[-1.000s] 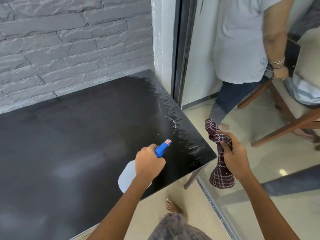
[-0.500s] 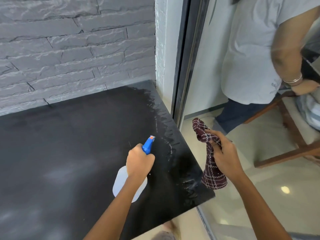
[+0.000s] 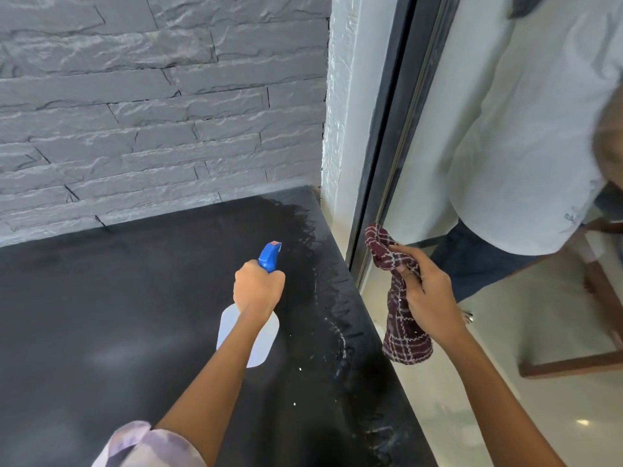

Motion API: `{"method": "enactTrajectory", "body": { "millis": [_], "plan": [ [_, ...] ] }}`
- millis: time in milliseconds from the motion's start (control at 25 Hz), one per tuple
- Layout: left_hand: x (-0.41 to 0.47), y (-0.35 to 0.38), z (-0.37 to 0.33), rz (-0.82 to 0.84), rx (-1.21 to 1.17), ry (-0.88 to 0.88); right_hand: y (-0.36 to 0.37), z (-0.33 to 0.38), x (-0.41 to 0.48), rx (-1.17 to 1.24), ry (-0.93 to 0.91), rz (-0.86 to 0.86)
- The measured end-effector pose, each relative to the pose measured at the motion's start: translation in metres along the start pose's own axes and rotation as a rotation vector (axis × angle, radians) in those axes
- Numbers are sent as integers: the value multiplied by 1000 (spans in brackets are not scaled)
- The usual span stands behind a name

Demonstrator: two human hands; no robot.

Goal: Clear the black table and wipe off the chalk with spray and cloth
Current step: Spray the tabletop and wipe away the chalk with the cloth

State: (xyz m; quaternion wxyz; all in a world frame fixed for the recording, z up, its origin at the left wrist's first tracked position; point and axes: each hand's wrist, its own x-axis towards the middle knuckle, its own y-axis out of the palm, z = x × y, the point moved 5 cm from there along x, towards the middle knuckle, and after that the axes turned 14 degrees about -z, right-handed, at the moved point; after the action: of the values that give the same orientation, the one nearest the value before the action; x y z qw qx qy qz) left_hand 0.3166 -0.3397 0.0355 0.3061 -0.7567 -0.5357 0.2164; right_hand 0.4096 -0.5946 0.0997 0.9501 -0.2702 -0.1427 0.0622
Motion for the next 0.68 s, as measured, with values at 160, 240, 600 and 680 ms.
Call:
{"method": "enactTrajectory", "body": {
  "millis": [160,240,600,680],
  "plan": [
    [32,9,-21,-15,-42,-7,19,2,18,-4,2,37],
    [49,13,-31,-25,-43,-22,32,4,27,1,-10,55],
    [94,7,-21,-139,-133,-16,103,1,74,-60,-49,66],
    [109,2,-15,-207,-252,1,131,-2,90,-76,-47,54]
  ]
}}
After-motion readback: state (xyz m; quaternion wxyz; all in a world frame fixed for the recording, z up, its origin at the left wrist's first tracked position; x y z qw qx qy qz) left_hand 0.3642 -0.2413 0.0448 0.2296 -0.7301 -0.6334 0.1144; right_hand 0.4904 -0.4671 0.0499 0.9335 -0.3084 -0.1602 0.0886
